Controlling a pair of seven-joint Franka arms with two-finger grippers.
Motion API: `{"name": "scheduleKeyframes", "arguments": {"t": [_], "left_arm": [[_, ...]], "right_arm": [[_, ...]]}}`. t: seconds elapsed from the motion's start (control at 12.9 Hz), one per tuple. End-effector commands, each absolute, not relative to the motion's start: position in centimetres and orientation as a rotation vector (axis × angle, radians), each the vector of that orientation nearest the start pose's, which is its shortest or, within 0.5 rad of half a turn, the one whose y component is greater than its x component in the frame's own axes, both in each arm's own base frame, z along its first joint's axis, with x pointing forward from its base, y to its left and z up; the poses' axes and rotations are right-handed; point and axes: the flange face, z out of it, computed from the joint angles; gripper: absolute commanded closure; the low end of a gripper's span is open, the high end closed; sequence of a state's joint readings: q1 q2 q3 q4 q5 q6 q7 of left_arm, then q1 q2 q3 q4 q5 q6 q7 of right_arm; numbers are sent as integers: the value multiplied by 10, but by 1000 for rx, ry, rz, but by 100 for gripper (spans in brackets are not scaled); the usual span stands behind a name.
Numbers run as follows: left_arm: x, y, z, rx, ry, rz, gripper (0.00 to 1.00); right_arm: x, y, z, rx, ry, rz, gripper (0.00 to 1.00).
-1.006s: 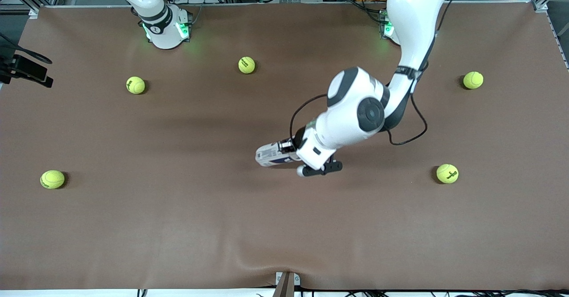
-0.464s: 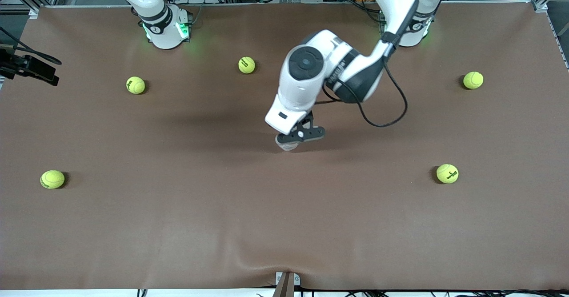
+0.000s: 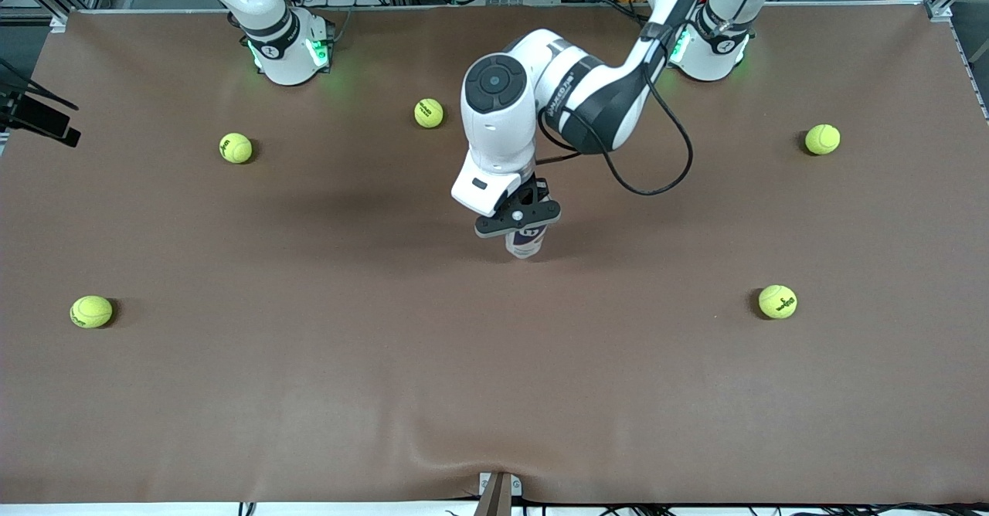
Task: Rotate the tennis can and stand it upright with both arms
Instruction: 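Lift the can with the left gripper and rotate it upright, then lower the upright can onto the table with the left gripper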
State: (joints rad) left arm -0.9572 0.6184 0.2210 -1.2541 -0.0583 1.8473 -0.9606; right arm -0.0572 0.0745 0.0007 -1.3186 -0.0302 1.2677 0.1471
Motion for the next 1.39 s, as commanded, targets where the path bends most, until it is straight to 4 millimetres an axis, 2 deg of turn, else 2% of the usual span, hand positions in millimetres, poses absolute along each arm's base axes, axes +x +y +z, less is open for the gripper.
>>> {"name": "scheduleKeyframes", "arguments": {"t": [0.0,0.39,0.54,0.62,0.77,1.01,1.08,1.16,1.32], "left_arm": [[515,-538,392,-3040,-305,-151,100],[517,-544,391,-3073,-306,-188,100],[516,-548,375,-3065,-299,-184,100],[515,-550,370,-3065,-295,-186,100],[516,-550,370,-3066,-294,-191,100],[517,-550,366,-3066,-295,-195,100],[517,-550,363,-3064,-287,-192,81],[518,-548,363,-3065,-281,-193,49],[521,-549,365,-3077,-286,-213,41]], "right_arm": [[540,-33,675,-3142,329,190,0],[540,-33,673,-3150,328,209,0],[541,-25,671,-3154,307,216,0],[541,-27,668,-3152,311,221,0],[538,-35,671,-3139,333,217,0],[535,-31,671,-3138,322,209,0],[532,-29,671,-3139,317,205,0],[531,-28,671,-3138,314,200,0],[527,-27,678,-3140,312,181,0]]}}
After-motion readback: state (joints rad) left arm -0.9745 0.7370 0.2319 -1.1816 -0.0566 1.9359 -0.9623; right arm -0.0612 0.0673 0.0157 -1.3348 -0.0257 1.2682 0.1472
